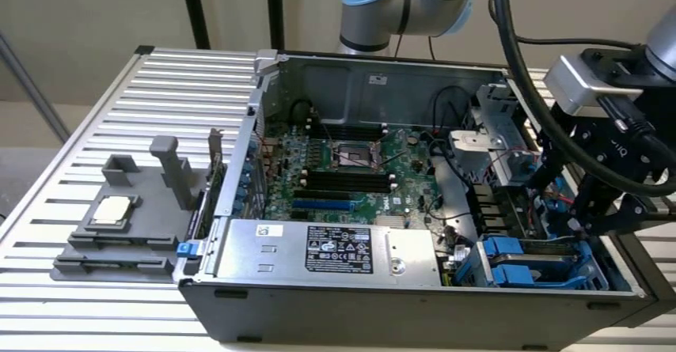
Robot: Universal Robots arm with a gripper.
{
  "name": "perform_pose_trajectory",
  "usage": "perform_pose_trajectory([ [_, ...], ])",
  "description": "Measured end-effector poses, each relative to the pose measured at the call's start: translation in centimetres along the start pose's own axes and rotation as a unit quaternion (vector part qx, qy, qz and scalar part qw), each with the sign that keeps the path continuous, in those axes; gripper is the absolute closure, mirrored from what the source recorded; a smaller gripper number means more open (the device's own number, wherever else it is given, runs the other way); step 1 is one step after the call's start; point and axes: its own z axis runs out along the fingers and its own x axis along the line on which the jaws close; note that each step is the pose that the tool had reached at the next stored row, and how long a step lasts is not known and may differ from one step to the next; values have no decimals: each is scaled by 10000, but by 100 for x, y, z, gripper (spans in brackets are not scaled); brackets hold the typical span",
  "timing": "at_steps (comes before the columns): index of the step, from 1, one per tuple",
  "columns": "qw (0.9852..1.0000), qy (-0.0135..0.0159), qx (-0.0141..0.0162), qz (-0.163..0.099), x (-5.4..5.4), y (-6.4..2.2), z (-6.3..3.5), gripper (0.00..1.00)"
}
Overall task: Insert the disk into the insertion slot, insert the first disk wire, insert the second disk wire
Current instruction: 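Insert the first disk wire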
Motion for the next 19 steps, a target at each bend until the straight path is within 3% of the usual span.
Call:
perform_pose_trajectory([
  [5, 10000, -1, -11, 1, 118, 7, -63, 39],
  [10, 9999, -10, -126, 9, 197, -55, -106, 39],
  [14, 9998, -27, -196, 12, 224, -183, -114, 39],
  [19, 9996, -72, -267, 15, 317, -271, -117, 39],
])
